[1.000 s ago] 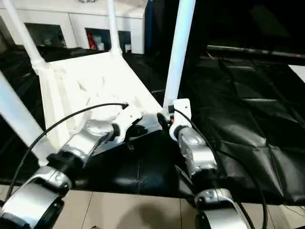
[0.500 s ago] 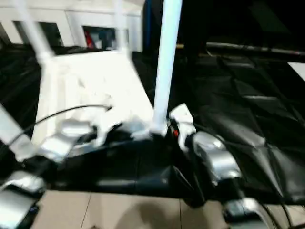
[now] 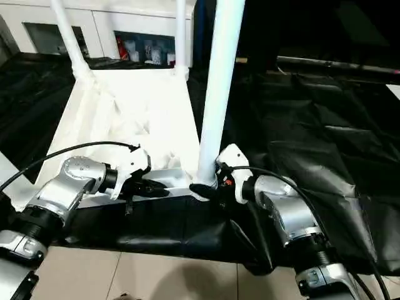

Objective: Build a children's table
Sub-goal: Rotate leg to tighten

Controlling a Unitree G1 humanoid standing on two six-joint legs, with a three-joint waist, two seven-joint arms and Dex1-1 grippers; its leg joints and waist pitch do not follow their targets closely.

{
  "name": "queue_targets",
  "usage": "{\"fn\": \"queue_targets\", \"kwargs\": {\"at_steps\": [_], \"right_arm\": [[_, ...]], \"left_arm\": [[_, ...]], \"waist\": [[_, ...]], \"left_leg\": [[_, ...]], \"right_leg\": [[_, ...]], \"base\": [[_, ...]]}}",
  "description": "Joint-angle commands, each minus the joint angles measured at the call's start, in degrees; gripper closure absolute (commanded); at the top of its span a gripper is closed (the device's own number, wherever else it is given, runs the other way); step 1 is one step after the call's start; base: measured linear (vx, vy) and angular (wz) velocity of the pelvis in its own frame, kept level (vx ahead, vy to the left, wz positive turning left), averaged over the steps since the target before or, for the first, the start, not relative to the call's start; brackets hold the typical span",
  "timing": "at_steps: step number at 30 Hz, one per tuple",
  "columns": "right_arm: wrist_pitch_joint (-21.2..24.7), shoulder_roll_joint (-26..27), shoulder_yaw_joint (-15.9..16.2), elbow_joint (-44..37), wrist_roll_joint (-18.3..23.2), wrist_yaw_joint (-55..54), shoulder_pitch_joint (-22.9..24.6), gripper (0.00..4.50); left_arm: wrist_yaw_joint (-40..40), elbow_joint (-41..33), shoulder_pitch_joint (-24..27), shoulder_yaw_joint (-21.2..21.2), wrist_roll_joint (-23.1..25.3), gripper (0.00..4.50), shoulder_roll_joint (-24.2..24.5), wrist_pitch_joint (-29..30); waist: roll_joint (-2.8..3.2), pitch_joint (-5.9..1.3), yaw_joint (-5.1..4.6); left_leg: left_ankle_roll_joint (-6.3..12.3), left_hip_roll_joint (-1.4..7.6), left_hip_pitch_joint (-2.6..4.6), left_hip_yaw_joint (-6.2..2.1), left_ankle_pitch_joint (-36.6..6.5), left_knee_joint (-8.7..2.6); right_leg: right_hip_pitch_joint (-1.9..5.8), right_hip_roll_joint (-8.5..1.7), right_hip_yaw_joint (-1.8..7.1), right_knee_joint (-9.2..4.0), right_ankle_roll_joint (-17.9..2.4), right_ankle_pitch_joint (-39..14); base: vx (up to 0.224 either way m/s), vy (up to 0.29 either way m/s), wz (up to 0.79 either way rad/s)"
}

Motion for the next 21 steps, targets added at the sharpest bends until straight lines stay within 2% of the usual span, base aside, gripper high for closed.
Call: {"fn": "queue_targets", "kwargs": {"at_steps": [1, 5, 9, 13, 14, 17, 18, 19, 20, 21], "right_arm": [[0.4, -0.5, 0.2, -0.9, 0.1, 0.5, 0.2, 1.29], [0.6, -0.6, 0.2, -1.1, 0.0, 0.5, 0.7, 1.63], [1.1, 0.3, 0.1, -0.3, -0.5, -1.4, 1.6, 1.75], [1.1, 4.4, -2.6, 2.9, -1.0, -9.8, 1.7, 1.79], [1.1, 5.8, -3.2, 3.8, -1.5, -12.8, 1.5, 1.79], [2.4, 9.8, -4.7, 6.4, -3.5, -23.1, 0.3, 1.8], [4.0, 13.1, -6.4, 8.5, -3.8, -30.1, -1.1, 1.8], [4.1, 14.5, -7.1, 9.6, -4.1, -33.3, -1.8, 1.8], [4.1, 14.7, -7.2, 9.7, -4.1, -33.6, -1.9, 1.8], [4.1, 15.3, -7.4, 10.1, -4.2, -34.8, -2.2, 1.8]], "left_arm": [[-1.8, -1.4, 0.6, 0.1, -2.3, 4.5, -1.0, 0.2], [-1.5, -1.3, 0.7, 0.2, -2.2, 4.5, -1.3, 0.3], [0.0, -1.1, 0.9, 0.4, -1.9, 4.5, -2.2, 0.6], [6.2, 2.2, -0.6, 1.0, -0.3, 4.5, -5.3, 0.1], [8.4, 3.4, -1.3, 1.0, 0.3, 4.5, -6.4, 0.1], [16.2, 8.0, -4.1, 1.5, 2.2, 4.5, -9.8, 0.1], [22.6, 11.5, -6.4, 2.3, 3.4, 4.5, -12.4, 0.6], [25.8, 13.1, -7.5, 2.8, 3.8, 4.5, -13.7, 1.1], [26.1, 13.3, -7.6, 2.8, 3.8, 4.5, -13.8, 1.2], [27.5, 14.0, -8.0, 3.0, 4.0, 4.5, -14.4, 1.5]], "waist": [[-0.6, -3.63, -0.03], [-0.65, -3.71, 0.05], [-0.73, -3.69, 0.08], [-0.75, -3.47, -0.02], [-0.74, -3.3, -0.07], [-0.79, -3.01, -0.35], [-0.54, -2.98, -0.44], [-0.61, -2.91, -0.61], [-0.5, -3.0, -0.47], [-0.6, -3.0, -0.38]], "left_leg": [[3.62, 2.32, 0.69, -0.4, -5.4, -3.5], [3.73, 2.28, 0.65, -0.41, -4.6, -3.41], [3.85, 2.25, 0.64, -0.39, -4.5, -3.4], [2.52, 2.23, 0.77, -0.41, -6.7, -3.59], [1.92, 2.2, 0.9, -0.42, -7.6, -3.72], [-0.01, 2.07, 1.15, -0.48, -10.1, -4.01], [-0.81, 1.95, 1.29, -0.58, -11.1, -4.1], [-1.17, 1.93, 1.31, -0.59, -11.7, -4.17], [-1.64, 1.99, 1.65, -0.66, -12.7, -4.17], [-1.59, 1.98, 1.62, -0.64, -12.7, -4.14]], "right_leg": [[2.74, -4.53, 2.56, -3.55, -14.5, 1.1], [2.83, -4.55, 2.58, -3.43, -14.5, 1.9], [2.8, -4.53, 2.56, -3.44, -14.4, 1.6], [2.65, -4.61, 2.62, -3.97, -13.6, -2.9], [2.43, -4.61, 2.63, -4.3, -13.1, -5.3], [2.2, -4.61, 2.72, -5.06, -11.4, -12.3], [2.1, -4.69, 2.75, -5.28, -10.8, -14.7], [2.01, -4.66, 2.74, -5.45, -10.4, -16.1], [1.81, -4.76, 2.8, -5.7, -9.9, -17.7], [1.83, -4.8, 2.86, -5.81, -9.7, -17.8]], "base": [[0.0, 0.0, 0.0], [0.0, 0.0, 0.0], [0.0, 0.0, 0.0], [0.0, 0.0, 0.0], [0.0, 0.0, 0.0], [0.0, 0.0, 0.0], [0.0, 0.0, 0.0], [0.0, 0.0, 0.0], [0.0, 0.0, 0.0], [0.0, 0.0, 0.0]]}}
